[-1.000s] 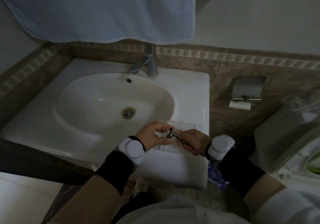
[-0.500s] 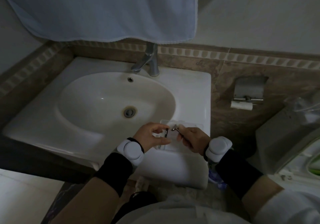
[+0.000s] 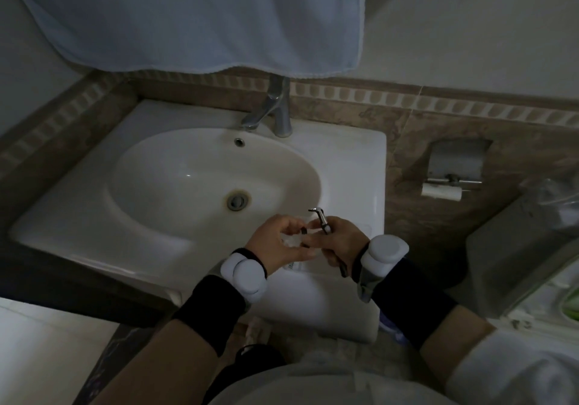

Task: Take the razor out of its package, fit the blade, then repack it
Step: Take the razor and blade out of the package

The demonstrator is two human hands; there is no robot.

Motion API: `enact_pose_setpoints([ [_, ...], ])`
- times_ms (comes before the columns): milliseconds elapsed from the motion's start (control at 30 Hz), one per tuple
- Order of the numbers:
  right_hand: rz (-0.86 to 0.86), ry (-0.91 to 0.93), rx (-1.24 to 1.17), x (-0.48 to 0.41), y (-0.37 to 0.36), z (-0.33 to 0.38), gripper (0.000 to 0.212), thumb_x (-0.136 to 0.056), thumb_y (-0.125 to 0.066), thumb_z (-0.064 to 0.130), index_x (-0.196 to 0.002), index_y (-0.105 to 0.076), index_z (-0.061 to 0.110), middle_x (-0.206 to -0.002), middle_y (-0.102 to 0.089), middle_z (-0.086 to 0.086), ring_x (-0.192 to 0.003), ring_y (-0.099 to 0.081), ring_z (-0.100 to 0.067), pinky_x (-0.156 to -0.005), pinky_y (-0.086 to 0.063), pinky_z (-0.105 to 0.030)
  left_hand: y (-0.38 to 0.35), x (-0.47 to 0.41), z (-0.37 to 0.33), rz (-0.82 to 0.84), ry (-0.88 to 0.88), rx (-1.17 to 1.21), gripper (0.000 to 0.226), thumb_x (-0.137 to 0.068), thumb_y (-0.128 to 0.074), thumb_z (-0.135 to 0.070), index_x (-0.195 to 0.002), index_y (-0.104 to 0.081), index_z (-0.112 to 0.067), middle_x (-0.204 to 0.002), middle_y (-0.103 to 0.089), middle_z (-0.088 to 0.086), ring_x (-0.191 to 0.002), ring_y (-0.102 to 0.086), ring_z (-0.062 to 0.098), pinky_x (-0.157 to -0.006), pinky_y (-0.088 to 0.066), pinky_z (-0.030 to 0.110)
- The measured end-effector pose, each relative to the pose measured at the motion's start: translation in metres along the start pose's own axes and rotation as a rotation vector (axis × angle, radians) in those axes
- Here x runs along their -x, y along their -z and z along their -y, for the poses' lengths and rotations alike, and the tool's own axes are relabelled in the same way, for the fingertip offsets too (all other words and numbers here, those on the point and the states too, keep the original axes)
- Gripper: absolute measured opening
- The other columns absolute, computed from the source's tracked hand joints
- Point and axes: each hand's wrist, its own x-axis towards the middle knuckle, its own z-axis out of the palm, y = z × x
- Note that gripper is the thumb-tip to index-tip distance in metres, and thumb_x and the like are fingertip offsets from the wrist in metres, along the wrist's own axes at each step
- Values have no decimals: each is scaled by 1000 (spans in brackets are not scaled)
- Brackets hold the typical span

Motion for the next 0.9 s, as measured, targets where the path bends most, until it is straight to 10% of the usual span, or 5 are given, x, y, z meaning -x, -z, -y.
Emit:
enact_pose_setpoints([
  [200,-30,3,166,-2,-3,1,21,-77,-68,16,-89,-50,14,-57,-51,0,-32,-33,-8,-29,-26,-14,15,1,5,-17,-64,-358,47,-58,-80,-31,-98,-61,-20,-95,-49,-5,-99,-51,18,-90,-43,34],
  [900,-78,32,347,-3,27,-19,19,-79,-65,7,-98,-66,6,-63,-56,7,-52,-51,-7,-44,-42,-7,33,26,70,-32,181,-641,68,-56,-77,-46,-118,-51,-38,-139,-32,0,-129,-21,20,-104,-14,31],
])
